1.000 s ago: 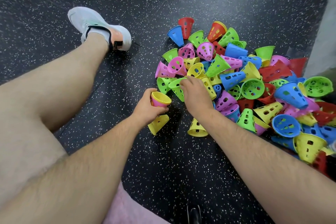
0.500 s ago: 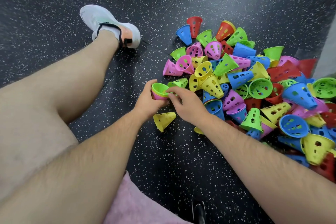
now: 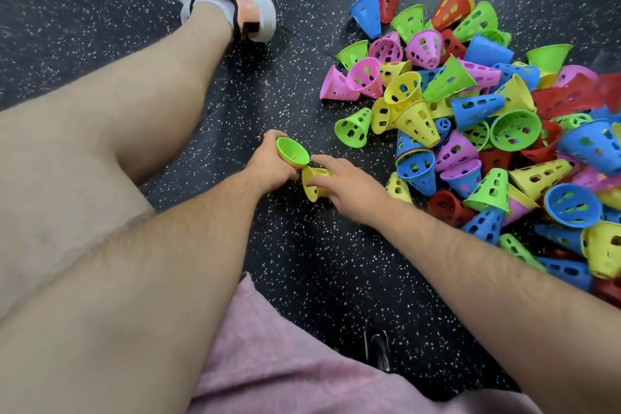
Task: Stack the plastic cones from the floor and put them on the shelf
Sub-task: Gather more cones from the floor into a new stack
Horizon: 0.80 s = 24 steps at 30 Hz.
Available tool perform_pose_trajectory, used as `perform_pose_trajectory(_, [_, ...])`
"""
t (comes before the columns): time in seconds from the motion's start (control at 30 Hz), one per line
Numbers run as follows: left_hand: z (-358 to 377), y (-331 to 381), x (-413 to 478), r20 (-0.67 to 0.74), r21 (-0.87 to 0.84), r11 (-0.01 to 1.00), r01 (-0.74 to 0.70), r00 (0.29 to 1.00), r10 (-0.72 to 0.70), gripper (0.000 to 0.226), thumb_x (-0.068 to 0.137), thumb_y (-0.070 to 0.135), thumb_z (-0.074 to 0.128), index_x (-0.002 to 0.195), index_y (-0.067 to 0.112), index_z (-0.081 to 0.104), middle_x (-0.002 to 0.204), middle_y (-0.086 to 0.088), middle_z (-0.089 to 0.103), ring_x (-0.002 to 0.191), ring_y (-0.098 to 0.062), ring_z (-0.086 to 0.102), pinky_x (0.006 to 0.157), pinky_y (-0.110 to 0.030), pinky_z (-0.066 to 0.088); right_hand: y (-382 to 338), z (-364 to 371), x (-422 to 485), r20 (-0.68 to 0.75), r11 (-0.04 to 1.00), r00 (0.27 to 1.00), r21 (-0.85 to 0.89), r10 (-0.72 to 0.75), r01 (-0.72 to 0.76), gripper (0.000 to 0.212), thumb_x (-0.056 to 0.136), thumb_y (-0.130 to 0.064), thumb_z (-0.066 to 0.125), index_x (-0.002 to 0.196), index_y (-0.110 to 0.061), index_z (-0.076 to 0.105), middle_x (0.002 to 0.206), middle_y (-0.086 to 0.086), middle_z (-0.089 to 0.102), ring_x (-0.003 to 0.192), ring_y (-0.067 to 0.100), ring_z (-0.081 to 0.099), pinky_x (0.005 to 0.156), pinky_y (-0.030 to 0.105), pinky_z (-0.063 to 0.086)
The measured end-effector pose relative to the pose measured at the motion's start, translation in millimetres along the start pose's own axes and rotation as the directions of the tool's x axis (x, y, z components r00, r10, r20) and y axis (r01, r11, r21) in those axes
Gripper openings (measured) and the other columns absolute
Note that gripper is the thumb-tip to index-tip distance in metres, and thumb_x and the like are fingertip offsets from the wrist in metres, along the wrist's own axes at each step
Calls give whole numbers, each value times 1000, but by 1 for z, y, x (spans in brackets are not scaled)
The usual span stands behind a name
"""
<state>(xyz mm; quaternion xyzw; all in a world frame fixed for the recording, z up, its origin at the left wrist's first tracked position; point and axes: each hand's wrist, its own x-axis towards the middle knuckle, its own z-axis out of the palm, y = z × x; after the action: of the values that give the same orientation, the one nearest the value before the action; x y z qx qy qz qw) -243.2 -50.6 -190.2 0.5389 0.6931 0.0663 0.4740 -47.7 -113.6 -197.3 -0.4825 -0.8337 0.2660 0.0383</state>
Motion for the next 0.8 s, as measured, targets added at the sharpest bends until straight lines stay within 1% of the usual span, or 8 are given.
perform_pose_trajectory(0.07, [2,0,2,-7,-11,1000,-6,1000,6,81,72,-3,83,138,22,42,115,-5,62,99,-20,59,82,-28,46,4,-3,-1,-101,1000,995,-17,9,-11,21,93,-17,60,113,-19,65,148,10,41,117,34,50,89,46,52])
perform_pose_trajectory(0.17, [3,0,5,-26,-18,1000,-2,1000,1,82,72,1,84,138,24,42,114,-5,63,99,-21,61,84,-30,48,15,-11,-5,-269,995,958,17,104,-103,20,97,-26,59,110,-12,65,136,14,50,114,34,54,83,45,54])
perform_pose_trajectory(0.27, [6,2,6,-18,-6,1000,-6,1000,6,80,74,2,83,138,25,41,110,-3,62,95,-20,59,80,-28,45,23,-22,-8,-445,970,862,135,243,-204,23,99,-28,55,111,-11,66,127,13,56,115,32,54,92,43,51])
perform_pose_trajectory(0.4, [16,14,2,25,-8,998,-64,998,64,80,73,2,82,137,27,42,111,-5,64,96,-21,61,82,-31,51,22,-41,1,-527,888,724,365,445,-280,27,102,-34,47,114,-16,63,114,1,60,107,21,51,93,39,45])
perform_pose_trajectory(0.47, [21,22,2,31,-53,993,-105,994,107,79,72,5,84,136,28,43,107,-2,65,92,-19,62,75,-28,51,18,-45,7,-520,893,737,358,432,-271,26,103,-34,46,114,-17,63,112,-1,61,104,20,51,91,37,44])
perform_pose_trajectory(0.6, [26,45,3,-14,-172,969,-175,984,175,79,69,14,88,134,28,46,100,6,64,81,-11,61,66,-22,46,13,-45,13,-422,937,845,260,328,-233,29,101,-34,48,119,-17,64,117,-1,63,111,20,50,100,37,41])
perform_pose_trajectory(0.73, [26,48,10,-30,-230,960,-161,987,159,90,65,24,90,140,33,41,110,-1,65,77,-17,61,76,-35,54,18,-48,15,-297,890,878,381,375,-251,40,98,-36,47,134,-21,54,128,1,59,124,17,44,106,37,39])
perform_pose_trajectory(0.8, [26,44,14,-62,-233,961,-150,988,139,91,56,31,93,132,38,43,114,-1,66,82,-20,62,81,-46,57,27,-50,18,-338,922,875,294,347,-252,38,97,-27,47,133,-19,54,137,3,53,130,20,40,110,41,36])
